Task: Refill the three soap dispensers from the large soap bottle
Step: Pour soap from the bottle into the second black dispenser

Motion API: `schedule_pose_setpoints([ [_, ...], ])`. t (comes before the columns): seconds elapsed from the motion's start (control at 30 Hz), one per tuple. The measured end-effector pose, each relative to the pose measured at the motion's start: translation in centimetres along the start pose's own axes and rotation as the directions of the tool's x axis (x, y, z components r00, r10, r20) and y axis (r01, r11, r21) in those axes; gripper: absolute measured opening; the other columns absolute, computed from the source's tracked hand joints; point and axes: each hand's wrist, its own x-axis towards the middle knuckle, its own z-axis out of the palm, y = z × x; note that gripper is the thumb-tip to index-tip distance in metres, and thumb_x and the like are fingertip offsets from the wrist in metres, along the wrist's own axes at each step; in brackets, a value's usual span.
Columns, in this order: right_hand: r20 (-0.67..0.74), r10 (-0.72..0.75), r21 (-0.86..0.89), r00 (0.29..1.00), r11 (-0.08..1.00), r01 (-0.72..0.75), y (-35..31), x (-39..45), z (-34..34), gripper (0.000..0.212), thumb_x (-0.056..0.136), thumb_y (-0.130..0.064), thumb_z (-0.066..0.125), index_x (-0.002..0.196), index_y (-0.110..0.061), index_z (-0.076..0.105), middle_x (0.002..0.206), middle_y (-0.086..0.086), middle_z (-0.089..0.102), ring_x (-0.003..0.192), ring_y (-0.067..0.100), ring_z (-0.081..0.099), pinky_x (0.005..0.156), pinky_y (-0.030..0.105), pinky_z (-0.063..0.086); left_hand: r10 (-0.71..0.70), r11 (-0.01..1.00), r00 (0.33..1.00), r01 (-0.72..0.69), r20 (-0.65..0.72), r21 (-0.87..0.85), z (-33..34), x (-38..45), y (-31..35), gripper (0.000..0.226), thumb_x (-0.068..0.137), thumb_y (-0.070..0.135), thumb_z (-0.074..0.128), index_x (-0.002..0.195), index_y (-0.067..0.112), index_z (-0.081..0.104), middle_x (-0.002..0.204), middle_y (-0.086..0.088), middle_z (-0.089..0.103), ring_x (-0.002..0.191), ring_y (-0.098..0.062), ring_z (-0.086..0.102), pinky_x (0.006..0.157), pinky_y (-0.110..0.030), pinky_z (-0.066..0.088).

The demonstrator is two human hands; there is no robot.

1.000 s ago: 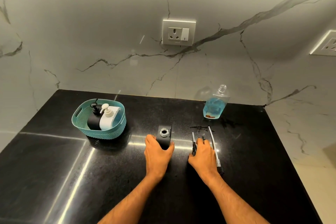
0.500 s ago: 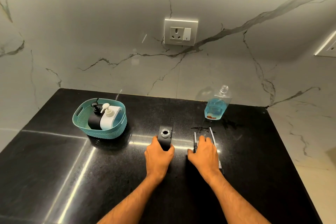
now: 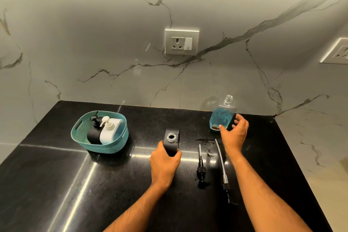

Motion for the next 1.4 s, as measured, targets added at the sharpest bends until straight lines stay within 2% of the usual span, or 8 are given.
schedule_pose_setpoints([
  [0.13, 0.044, 0.066, 0.029, 0.997, 0.997, -0.068, 0.3, 2.8, 0.3, 0.086, 0.075, 0.001, 0.086, 0.148, -0.003, 0.04, 0.146, 0.016, 0.044, 0.134, 0.028, 0.049, 0.111, 0.04, 0.046, 0.012, 1.0, 1.0, -0.012, -0.021, 0.004, 0.6, 1.1, 0.7, 0.031, 0.078, 0.033, 0.082, 0.104, 0.024, 0.066, 0.089, 0.015, 0.071, 0.074, 0.009, 0.06, 0.064, 0.003, 0.042],
  [0.33, 0.172, 0.116, 0.121, 0.978, 0.983, -0.137, 1.3, 5.2, 1.0, 0.094, 0.078, 0.006, 0.083, 0.156, -0.01, 0.033, 0.156, 0.011, 0.042, 0.144, 0.026, 0.042, 0.112, 0.031, 0.039, 0.027, 1.0, 0.999, -0.028, -0.028, -0.009, 1.7, 2.9, 1.8, 0.032, 0.078, 0.032, 0.083, 0.104, 0.025, 0.066, 0.089, 0.017, 0.07, 0.077, 0.007, 0.064, 0.063, 0.001, 0.044],
  [0.53, 0.283, 0.142, 0.173, 0.949, 0.965, -0.196, 2.3, 6.6, 1.8, 0.088, 0.075, 0.009, 0.083, 0.15, -0.011, 0.042, 0.143, 0.013, 0.055, 0.132, 0.03, 0.055, 0.105, 0.051, 0.053, 0.021, 0.999, 0.999, -0.022, -0.037, -0.026, 2.9, 4.4, 3.1, 0.031, 0.079, 0.032, 0.083, 0.104, 0.029, 0.064, 0.085, 0.021, 0.066, 0.076, 0.008, 0.063, 0.064, 0.002, 0.044],
  [0.63, 0.311, 0.16, 0.182, 0.937, 0.957, -0.224, 2.8, 7.3, 2.1, 0.086, 0.075, 0.009, 0.083, 0.149, -0.013, 0.045, 0.141, 0.011, 0.057, 0.13, 0.029, 0.056, 0.104, 0.044, 0.054, 0.011, 1.0, 0.999, -0.012, -0.04, -0.025, 3.4, 5.0, 3.6, 0.029, 0.079, 0.034, 0.082, 0.102, 0.03, 0.064, 0.084, 0.02, 0.067, 0.076, 0.007, 0.064, 0.062, -0.001, 0.046],
  [0.73, 0.329, 0.15, 0.191, 0.932, 0.956, -0.221, 3.2, 8.0, 2.1, 0.08, 0.071, 0.008, 0.086, 0.141, -0.013, 0.052, 0.134, 0.011, 0.062, 0.123, 0.028, 0.062, 0.088, 0.026, 0.056, 0.015, 1.0, 0.999, -0.016, -0.036, -0.019, 3.8, 5.3, 3.9, 0.03, 0.08, 0.034, 0.082, 0.102, 0.031, 0.063, 0.085, 0.019, 0.068, 0.077, 0.007, 0.065, 0.062, 0.0, 0.046],
  [0.9, 0.316, 0.131, 0.13, 0.94, 0.975, -0.18, 3.5, 7.8, 2.1, 0.073, 0.062, -0.004, 0.096, 0.126, -0.005, 0.061, 0.129, 0.014, 0.06, 0.118, 0.03, 0.063, 0.1, 0.05, 0.056, 0.021, 1.0, 0.999, -0.022, -0.029, -0.019, 4.0, 5.2, 4.1, 0.03, 0.08, 0.034, 0.083, 0.103, 0.03, 0.064, 0.085, 0.019, 0.069, 0.077, 0.007, 0.065, 0.063, 0.0, 0.046],
  [1.3, 0.118, -0.017, 0.157, 0.993, 0.988, -0.002, 1.3, 4.3, 1.8, 0.063, 0.058, -0.016, 0.1, 0.114, -0.012, 0.071, 0.109, 0.004, 0.074, 0.101, 0.022, 0.071, 0.087, 0.048, 0.061, 0.058, 0.997, 0.995, -0.062, -0.082, -0.044, 1.5, 4.1, 4.6, 0.032, 0.08, 0.038, 0.082, 0.108, 0.028, 0.069, 0.088, 0.016, 0.072, 0.079, 0.008, 0.068, 0.066, -0.006, 0.053],
  [1.4, 0.096, -0.11, 0.166, 0.989, 0.982, 0.093, -0.3, 3.5, 1.1, 0.064, 0.059, -0.02, 0.1, 0.116, -0.012, 0.071, 0.108, 0.002, 0.073, 0.1, 0.019, 0.07, 0.085, 0.039, 0.062, 0.06, 0.997, 0.992, -0.065, -0.11, -0.048, 0.6, 3.7, 5.0, 0.03, 0.079, 0.042, 0.081, 0.102, 0.028, 0.069, 0.083, 0.016, 0.073, 0.077, 0.008, 0.068, 0.063, -0.007, 0.053],
])
